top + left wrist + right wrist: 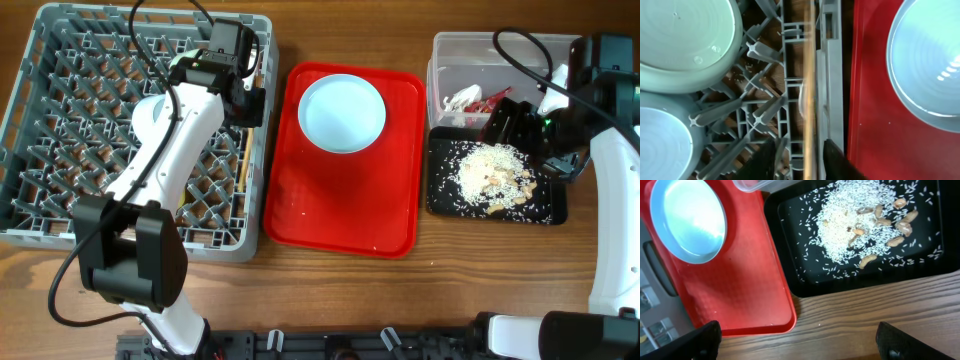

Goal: Sort waste into correct bins and load items into the dishwasher rack

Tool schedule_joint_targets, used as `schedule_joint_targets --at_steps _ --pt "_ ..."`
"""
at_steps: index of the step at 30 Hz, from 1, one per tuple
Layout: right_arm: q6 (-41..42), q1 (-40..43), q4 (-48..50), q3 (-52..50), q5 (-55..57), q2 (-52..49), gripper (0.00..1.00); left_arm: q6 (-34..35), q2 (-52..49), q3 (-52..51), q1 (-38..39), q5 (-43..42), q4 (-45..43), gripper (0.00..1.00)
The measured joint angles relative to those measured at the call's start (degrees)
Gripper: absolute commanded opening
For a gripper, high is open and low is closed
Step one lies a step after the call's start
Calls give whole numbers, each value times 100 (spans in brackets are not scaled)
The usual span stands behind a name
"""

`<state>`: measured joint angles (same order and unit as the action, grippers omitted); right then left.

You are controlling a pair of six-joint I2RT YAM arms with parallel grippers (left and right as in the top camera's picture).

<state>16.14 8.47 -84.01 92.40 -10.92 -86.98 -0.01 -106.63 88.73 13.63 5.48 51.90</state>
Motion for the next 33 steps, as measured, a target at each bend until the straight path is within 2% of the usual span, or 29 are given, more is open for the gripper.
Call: schedule_joint_targets --at_steps 3,4,5,7,8,12,15,18,21,23,33 --pt "-245 -42 24 0 -195 0 95 127 2 0 0 -20 15 22" --pt "-350 -92 28 0 -262 0 82 221 2 0 0 -42 17 22" --pt "-522 -181 26 2 -323 0 49 332 2 0 0 -87 15 21" --pt "-664 -533 33 0 -426 0 19 743 59 0 0 -251 22 14" --pt "-691 -664 48 0 -439 0 7 896 120 0 0 -310 33 13" --pt "-702 -1320 337 -162 -494 9 4 1508 529 0 0 -673 164 14" --pt "-595 -1753 861 -876 -535 20 4 1792 756 4 0 -1016 304 15" --pt "-509 -2079 1482 -1792 -579 7 4 1888 758 4 0 -1220 466 15" --pt "-398 -2358 2194 -2518 -601 -11 4 1939 758 4 0 -1294 468 21" --pt "-219 -2544 2651 -3025 -621 -11 4 1971 758 4 0 -1314 476 22" --pt "326 -2645 3939 -4481 -514 -13 4 1971 758 4 0 -1355 472 25"
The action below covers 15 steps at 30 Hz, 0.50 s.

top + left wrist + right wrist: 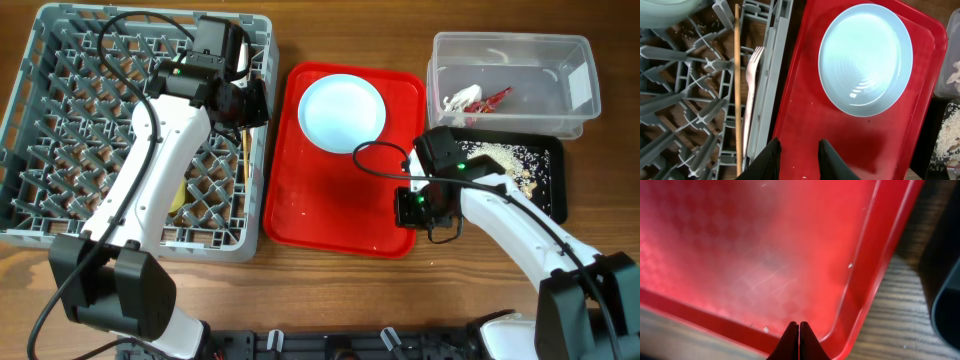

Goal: Sort waste into correct bins and load items into the dishwasher rack

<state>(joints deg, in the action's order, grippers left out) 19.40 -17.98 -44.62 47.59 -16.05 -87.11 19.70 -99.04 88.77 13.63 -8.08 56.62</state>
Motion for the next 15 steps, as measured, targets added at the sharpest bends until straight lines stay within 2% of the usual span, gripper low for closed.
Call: schedule_joint_targets --at_steps 15 --pt "374 0 98 -173 608 -140 4 2 0 -2 0 0 -2 25"
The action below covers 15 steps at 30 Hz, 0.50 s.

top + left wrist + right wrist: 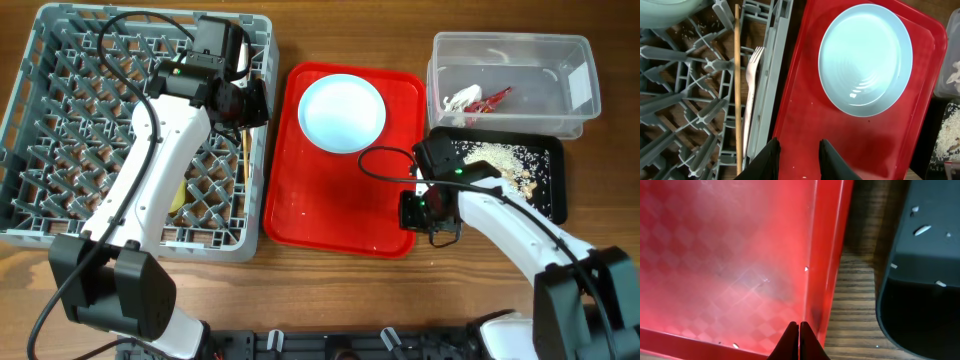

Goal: Sort waste into correct bins and load items into the dishwasher rack

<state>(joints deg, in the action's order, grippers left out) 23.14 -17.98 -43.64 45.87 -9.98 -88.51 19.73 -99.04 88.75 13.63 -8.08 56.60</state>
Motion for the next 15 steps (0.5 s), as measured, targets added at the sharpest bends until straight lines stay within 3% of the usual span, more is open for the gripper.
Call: schedule_joint_targets --at_steps 13,15 --pt "503 -11 -68 0 439 -225 4 0 0 2 0 2 0 26" --pt "557 -11 -68 0 483 -225 4 -2 0 0 0 2 0 32"
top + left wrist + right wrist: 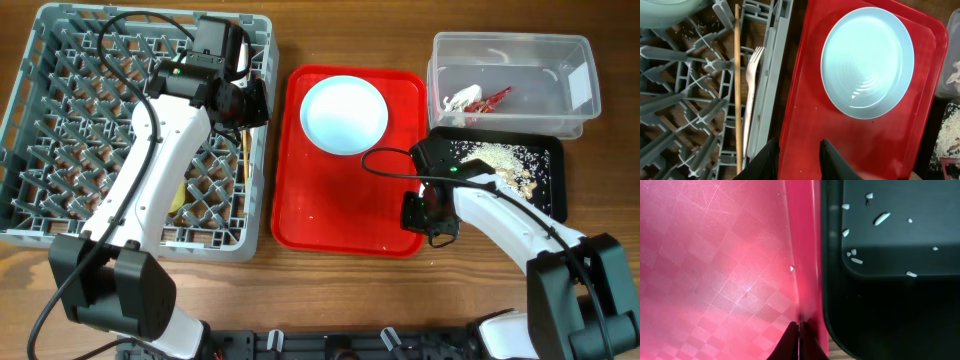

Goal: Sort waste into correct bins and load items into the dishwasher rack

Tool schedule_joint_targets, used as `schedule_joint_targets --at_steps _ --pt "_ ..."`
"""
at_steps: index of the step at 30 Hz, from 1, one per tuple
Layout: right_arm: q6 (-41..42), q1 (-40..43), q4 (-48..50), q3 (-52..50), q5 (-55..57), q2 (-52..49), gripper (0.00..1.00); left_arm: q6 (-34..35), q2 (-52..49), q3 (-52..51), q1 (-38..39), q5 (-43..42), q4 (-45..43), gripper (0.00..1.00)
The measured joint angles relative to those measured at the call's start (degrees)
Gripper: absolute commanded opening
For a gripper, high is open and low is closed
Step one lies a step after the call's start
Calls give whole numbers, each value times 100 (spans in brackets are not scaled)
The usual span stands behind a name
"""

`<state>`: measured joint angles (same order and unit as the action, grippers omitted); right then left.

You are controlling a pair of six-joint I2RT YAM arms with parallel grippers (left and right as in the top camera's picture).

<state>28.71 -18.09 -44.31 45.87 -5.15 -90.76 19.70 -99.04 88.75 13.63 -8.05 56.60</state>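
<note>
A red tray (340, 200) lies mid-table with a light blue plate (344, 113) at its far end; the plate (867, 62) also fills the left wrist view. My right gripper (420, 215) is shut, its tips (799, 330) low against the inside of the tray's right rim (805, 255). That rim touches the black tray (890, 280). My left gripper (797, 160) is open and holds nothing, above the gap between the grey dish rack (60, 130) and the tray. A fork (751, 85) and a chopstick (737, 75) lie in the rack's right edge.
The black tray (545, 205) at the right holds rice and peanuts (495, 170). Behind it a clear bin (510, 85) holds wrappers. A pale green plate (665, 10) stands in the rack. Bare wood runs along the table's front edge.
The red tray has shifted to the right, opening a gap at the rack, and its right rim now meets the black tray. My shut right gripper stays at that rim. The left arm is unmoved.
First my left gripper was low in the rack with its fingers either side of the chopstick, and my right gripper hung open over the black tray. Then the left was raised and open; the right was shut at the tray's front right, then at its rim.
</note>
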Motion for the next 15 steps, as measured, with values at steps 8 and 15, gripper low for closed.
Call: schedule_joint_targets --at_steps 8,15 --pt "-136 0 -210 0 -203 0 4 17 0 2 0 -2 -2 36" --pt "-111 0 -470 0 -358 0 4 17 0 2 0 -2 -22 36"
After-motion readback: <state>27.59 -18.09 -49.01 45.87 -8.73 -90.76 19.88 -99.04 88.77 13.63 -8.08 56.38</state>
